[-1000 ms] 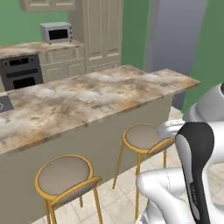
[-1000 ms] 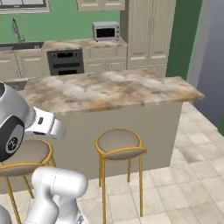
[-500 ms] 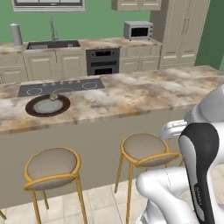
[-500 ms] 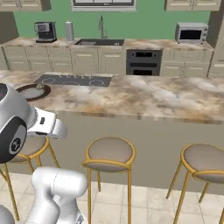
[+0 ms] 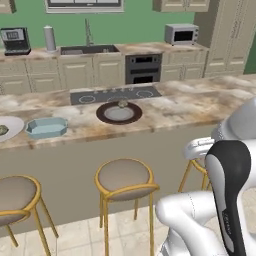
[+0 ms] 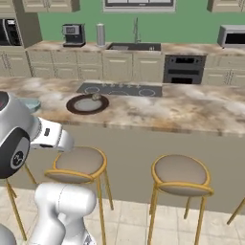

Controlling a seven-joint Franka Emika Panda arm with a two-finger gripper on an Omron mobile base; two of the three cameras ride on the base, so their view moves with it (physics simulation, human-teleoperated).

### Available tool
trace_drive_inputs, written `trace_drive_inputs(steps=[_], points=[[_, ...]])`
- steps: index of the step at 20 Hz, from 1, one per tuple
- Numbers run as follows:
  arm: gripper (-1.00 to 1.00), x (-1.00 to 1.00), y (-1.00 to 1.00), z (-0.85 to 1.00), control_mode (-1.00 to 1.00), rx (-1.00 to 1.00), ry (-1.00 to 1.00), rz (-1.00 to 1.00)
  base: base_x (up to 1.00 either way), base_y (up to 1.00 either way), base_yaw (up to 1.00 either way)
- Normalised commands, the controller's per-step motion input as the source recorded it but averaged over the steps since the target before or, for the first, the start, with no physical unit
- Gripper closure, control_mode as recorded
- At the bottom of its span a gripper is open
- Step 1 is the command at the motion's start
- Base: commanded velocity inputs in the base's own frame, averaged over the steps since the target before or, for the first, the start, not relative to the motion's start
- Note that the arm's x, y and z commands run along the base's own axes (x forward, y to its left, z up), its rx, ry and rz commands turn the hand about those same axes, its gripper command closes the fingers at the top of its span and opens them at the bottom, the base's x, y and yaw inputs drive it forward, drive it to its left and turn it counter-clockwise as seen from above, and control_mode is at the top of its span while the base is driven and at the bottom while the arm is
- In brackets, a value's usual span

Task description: Place two dumplings into each of the tupperware containers and then place the containers in the fridge.

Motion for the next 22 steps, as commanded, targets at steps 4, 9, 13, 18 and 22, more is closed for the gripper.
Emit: trace_drive_inputs(steps=[4,9,13,18,22], points=[[-1.0,0.0,0.0,0.0,1.0,0.0,0.0,0.0,0.0,0.85,0.02],[-1.0,0.0,0.0,0.0,1.0,0.0,0.0,0.0,0.01,0.61,0.0],[-1.0,0.0,0.0,0.0,1.0,0.0,0.0,0.0,0.04,0.49,0.0],[-1.0,0.0,0.0,0.0,1.0,0.0,0.0,0.0,0.21,0.51,0.0],[-1.0,0.0,0.0,0.0,1.0,0.0,0.0,0.0,0.31,0.31,-0.02]])
